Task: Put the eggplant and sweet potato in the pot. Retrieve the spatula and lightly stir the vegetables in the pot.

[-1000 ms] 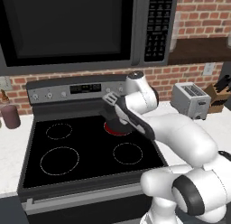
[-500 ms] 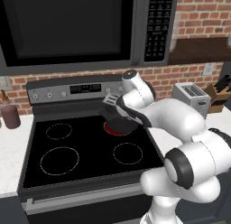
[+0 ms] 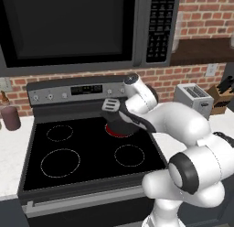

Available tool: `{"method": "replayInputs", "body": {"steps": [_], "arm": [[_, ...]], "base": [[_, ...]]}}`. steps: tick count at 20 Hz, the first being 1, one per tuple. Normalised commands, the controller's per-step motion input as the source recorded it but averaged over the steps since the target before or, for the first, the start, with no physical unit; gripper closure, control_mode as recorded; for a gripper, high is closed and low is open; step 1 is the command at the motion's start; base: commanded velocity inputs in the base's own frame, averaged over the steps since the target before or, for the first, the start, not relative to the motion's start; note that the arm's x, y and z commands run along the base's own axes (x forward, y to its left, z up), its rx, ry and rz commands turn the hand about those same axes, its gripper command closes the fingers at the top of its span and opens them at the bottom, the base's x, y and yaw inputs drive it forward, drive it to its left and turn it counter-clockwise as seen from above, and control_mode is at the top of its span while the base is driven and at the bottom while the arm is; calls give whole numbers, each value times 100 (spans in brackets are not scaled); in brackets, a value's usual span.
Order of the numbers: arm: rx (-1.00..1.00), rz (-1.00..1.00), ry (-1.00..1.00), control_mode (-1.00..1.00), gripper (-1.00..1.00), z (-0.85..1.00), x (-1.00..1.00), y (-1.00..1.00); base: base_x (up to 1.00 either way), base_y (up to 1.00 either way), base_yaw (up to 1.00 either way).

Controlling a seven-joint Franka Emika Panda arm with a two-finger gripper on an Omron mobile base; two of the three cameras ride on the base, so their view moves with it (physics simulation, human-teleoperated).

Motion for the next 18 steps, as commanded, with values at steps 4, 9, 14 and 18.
{"method": "replayInputs", "body": {"steps": [4, 9, 14, 18], "arm": [[-14, 1, -3, -100, 100, 0, 0, 0], [-4, 0, -5, -100, 100, 12, 3, 0], [-2, 12, -2, -100, 100, 19, 2, 0], [-2, 28, 0, -100, 100, 21, 8, 0]], "base": [[0, 0, 0], [0, 0, 0], [0, 0, 0], [0, 0, 0]]}}
